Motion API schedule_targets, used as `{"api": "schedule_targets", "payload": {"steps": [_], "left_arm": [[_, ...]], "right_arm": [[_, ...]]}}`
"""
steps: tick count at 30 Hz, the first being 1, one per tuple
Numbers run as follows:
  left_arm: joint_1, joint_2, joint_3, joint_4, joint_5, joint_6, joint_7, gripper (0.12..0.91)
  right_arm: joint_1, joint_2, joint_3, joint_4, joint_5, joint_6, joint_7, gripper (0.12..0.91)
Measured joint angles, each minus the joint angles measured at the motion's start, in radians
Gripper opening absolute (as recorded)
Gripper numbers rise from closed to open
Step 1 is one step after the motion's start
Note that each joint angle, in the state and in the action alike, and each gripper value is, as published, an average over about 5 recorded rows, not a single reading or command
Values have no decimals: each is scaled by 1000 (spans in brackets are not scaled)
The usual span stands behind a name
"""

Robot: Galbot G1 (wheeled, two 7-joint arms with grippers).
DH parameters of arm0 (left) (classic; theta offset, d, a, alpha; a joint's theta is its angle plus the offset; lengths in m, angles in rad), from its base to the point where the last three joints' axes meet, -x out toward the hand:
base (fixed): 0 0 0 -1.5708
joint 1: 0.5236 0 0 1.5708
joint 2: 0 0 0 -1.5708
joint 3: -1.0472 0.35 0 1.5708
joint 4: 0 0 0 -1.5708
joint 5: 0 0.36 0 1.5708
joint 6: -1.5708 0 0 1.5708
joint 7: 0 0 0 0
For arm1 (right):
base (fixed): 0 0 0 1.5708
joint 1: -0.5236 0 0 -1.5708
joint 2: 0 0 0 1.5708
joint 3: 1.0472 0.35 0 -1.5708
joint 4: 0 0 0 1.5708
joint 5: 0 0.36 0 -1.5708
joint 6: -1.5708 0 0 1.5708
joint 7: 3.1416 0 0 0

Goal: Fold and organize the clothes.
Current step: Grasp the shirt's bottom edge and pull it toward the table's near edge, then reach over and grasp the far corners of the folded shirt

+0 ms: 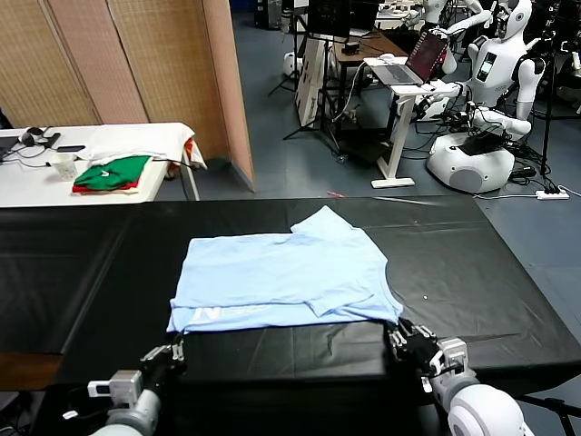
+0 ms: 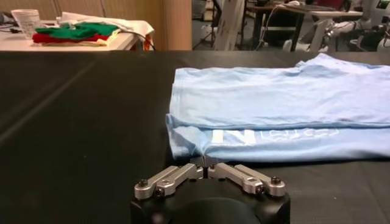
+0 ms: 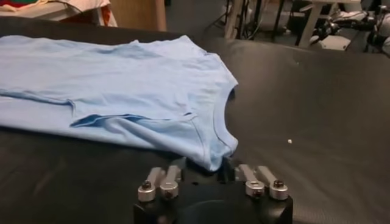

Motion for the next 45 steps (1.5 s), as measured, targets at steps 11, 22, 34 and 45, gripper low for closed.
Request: {"api": "schedule_targets", "payload": {"steps": [11,22,34,45], "left_arm": [[83,45,-44,-43,15,8,-9,144],[171,48,-74,-94,9,29,-59,168],[253,16,-111,-209,31,112,-144,833],[92,61,-154,-207,-165,162,-95,907]], "right_arm": [[-143,-21,68,154,40,-116,77,142],[-215,-11,86,237,36,-145,92,329],[-227,-12,122,327,86,-167,93,900],[50,-21,57,215,160,-145,86,907]]}}
